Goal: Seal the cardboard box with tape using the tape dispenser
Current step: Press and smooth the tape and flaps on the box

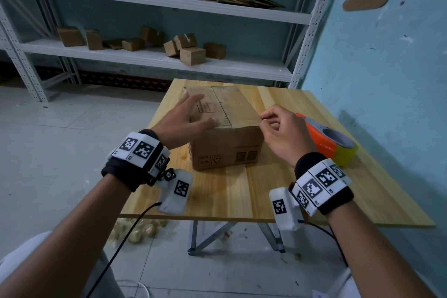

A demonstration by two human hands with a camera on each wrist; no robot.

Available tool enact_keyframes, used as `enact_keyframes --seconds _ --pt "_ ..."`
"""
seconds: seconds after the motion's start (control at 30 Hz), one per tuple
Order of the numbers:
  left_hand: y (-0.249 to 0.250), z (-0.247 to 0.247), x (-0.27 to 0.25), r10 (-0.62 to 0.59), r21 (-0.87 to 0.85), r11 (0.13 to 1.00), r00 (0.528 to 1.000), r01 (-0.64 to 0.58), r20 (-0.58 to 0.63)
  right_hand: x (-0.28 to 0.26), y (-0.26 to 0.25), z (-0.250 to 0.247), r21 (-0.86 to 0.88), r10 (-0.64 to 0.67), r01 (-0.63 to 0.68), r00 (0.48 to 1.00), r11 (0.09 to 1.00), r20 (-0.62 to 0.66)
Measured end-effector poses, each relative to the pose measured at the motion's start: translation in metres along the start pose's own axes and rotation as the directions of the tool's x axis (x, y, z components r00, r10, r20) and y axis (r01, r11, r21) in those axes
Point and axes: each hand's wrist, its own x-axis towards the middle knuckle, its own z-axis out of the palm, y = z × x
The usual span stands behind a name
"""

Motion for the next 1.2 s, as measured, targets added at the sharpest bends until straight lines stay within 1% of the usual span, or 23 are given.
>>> enact_keyframes --seconds 0.07,0.13,0.27,0.33,0.47,0.53,0.77,1.0,1.2 --pt "0.002 0.000 -0.003 0.009 -0.004 1.000 1.000 -0.009 -0.016 0.000 -0.002 0.001 -0.013 0.001 -0.001 1.000 1.000 0.010" --pt "0.004 0.002 -0.004 0.015 -0.006 1.000 0.997 -0.016 -0.076 0.001 -0.006 0.003 -0.058 0.017 -0.015 0.999 0.998 0.033" --pt "0.011 0.008 -0.004 -0.043 -0.024 0.999 0.985 0.040 -0.167 0.007 -0.014 0.012 -0.193 0.082 -0.073 0.996 0.978 0.038" --pt "0.016 0.013 -0.002 -0.083 -0.053 0.996 0.980 0.075 -0.182 0.010 -0.015 0.017 -0.220 0.116 -0.106 0.993 0.970 0.034" --pt "0.022 0.019 0.000 -0.118 -0.028 0.993 0.970 0.115 -0.214 0.014 -0.019 0.023 -0.260 0.153 -0.141 0.988 0.955 0.027" --pt "0.023 0.019 0.000 -0.133 -0.027 0.991 0.968 0.130 -0.214 0.015 -0.018 0.024 -0.267 0.156 -0.143 0.987 0.953 0.026" --pt "0.024 0.015 -0.001 -0.148 -0.027 0.989 0.971 0.146 -0.187 0.015 -0.014 0.017 -0.185 0.143 -0.136 0.989 0.973 0.025" --pt "0.031 0.019 -0.002 -0.164 -0.004 0.986 0.962 0.167 -0.218 0.016 -0.013 0.022 -0.214 0.146 -0.140 0.989 0.967 0.013" --pt "0.030 0.018 0.000 -0.161 -0.027 0.987 0.964 0.159 -0.210 0.017 -0.014 0.022 -0.212 0.154 -0.147 0.988 0.966 0.016"
